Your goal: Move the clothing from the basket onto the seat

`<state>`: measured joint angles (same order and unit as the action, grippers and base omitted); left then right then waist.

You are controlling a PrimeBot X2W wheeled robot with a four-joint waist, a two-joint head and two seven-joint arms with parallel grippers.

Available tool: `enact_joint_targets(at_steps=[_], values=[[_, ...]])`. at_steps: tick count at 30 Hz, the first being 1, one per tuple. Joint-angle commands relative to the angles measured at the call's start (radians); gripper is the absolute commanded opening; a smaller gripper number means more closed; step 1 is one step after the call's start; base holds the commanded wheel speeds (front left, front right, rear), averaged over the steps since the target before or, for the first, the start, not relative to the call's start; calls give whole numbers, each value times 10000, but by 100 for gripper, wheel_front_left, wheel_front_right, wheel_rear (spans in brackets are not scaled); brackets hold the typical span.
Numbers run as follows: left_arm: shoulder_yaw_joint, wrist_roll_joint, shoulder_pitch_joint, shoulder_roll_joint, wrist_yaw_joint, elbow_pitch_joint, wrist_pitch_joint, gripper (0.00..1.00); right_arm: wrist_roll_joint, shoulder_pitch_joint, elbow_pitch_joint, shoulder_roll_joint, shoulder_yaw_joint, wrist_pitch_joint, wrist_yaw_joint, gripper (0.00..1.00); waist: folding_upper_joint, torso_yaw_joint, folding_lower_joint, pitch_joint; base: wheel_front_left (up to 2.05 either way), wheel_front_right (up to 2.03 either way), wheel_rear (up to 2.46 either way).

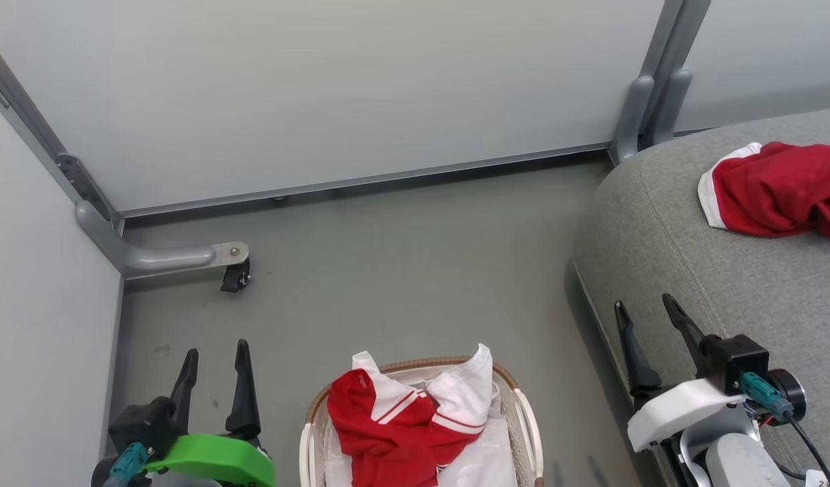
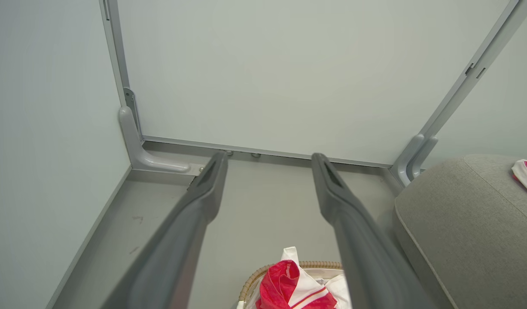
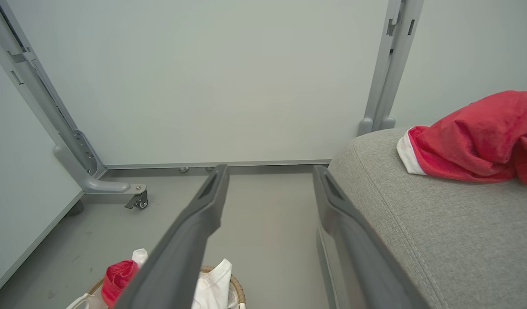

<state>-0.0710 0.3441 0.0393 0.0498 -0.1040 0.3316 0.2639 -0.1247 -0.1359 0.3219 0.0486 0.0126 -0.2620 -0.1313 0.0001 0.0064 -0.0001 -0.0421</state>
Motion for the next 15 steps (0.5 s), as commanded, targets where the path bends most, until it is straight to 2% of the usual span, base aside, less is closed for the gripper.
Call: enact_joint_targets(at_steps=[1, 15], values=[[-27, 14, -147, 14, 26, 35, 8, 100, -30, 66, 15, 36, 30, -47, 10, 100, -1, -22, 1, 15, 0, 0, 0], [-70, -81, -54, 14, -11, 65, 8, 100, -158, -19, 28, 37, 229, -47, 10, 100, -1, -64, 1, -28, 0, 0, 0]])
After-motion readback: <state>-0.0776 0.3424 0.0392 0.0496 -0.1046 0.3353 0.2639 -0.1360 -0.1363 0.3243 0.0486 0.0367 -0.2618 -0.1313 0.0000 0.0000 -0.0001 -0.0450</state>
